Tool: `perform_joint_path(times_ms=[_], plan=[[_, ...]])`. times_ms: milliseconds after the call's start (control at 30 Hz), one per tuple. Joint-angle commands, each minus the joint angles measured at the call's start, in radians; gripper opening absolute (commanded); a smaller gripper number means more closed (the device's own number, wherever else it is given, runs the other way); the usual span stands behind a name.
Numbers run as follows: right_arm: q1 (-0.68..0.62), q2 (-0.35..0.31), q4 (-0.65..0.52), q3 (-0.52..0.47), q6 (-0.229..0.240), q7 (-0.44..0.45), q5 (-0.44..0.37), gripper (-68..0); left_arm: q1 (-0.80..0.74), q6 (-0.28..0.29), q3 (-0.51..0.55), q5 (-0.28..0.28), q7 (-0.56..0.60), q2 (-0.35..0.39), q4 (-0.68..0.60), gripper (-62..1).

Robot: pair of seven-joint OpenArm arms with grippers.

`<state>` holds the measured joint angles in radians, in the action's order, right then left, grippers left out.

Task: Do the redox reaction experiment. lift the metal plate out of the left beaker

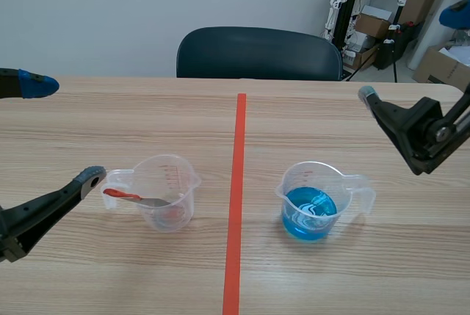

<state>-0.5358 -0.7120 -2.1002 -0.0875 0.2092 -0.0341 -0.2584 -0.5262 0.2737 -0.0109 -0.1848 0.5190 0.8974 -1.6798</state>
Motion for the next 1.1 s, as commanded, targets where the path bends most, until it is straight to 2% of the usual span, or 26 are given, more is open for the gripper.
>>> perform_joint_path(times_ms=[0, 700, 967, 1067], plan=[[-0.002, -0.016, -0.013, -0.003, -0.007, 0.012, -0.007, 0.4, 0.006, -0.002, 0.000, -0.014, 0.007, -0.002, -0.010, 1.4], [-0.002, -0.016, -0.013, -0.003, -0.006, 0.023, -0.026, 0.4, 0.005, 0.003, 0.000, -0.013, 0.007, -0.002, -0.010, 1.4], [-0.002, -0.017, -0.013, -0.003, -0.003, 0.035, -0.026, 0.4, 0.004, 0.003, 0.000, -0.006, -0.105, -0.002, -0.010, 1.4], [-0.002, -0.022, -0.013, -0.003, -0.002, 0.038, -0.026, 0.4, -0.022, 0.003, 0.000, -0.007, -0.100, -0.004, -0.010, 1.4]])
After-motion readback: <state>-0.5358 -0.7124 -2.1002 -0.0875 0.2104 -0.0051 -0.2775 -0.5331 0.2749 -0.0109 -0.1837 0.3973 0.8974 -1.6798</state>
